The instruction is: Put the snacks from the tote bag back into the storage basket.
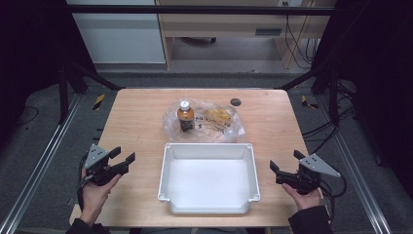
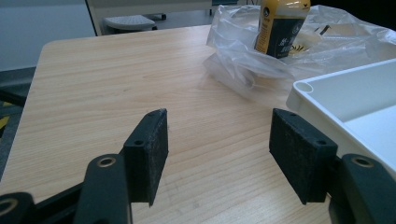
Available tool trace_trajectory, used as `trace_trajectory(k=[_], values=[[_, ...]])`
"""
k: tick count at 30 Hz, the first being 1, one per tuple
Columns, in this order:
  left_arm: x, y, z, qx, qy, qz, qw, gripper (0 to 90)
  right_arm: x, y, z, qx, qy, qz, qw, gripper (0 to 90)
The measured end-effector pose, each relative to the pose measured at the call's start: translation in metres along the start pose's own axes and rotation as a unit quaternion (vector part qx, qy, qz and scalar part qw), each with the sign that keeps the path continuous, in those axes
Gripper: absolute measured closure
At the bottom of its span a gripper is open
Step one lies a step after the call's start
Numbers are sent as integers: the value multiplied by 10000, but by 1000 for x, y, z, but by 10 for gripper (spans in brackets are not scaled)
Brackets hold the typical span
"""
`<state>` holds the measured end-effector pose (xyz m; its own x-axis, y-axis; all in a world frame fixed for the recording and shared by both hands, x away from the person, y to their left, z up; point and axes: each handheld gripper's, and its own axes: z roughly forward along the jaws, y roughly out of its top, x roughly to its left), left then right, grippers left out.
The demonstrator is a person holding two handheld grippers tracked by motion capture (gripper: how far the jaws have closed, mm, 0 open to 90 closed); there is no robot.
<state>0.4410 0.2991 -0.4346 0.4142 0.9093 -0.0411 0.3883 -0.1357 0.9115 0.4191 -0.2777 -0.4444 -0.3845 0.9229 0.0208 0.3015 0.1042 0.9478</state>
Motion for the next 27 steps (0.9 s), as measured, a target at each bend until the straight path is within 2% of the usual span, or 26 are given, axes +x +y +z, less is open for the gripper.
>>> trace_trajectory(k=[11, 22, 27], values=[[-5, 5, 5, 87, -86, 10, 9999, 348, 2, -1, 2, 81, 61, -59, 9999, 51], [-17, 18, 17, 86, -201, 169, 9996, 326, 3, -2, 3, 171, 68, -73, 9998, 50], [-23, 25, 25, 89, -266, 179, 9994, 323, 3, -2, 3, 185, 58, -62, 9998, 50]])
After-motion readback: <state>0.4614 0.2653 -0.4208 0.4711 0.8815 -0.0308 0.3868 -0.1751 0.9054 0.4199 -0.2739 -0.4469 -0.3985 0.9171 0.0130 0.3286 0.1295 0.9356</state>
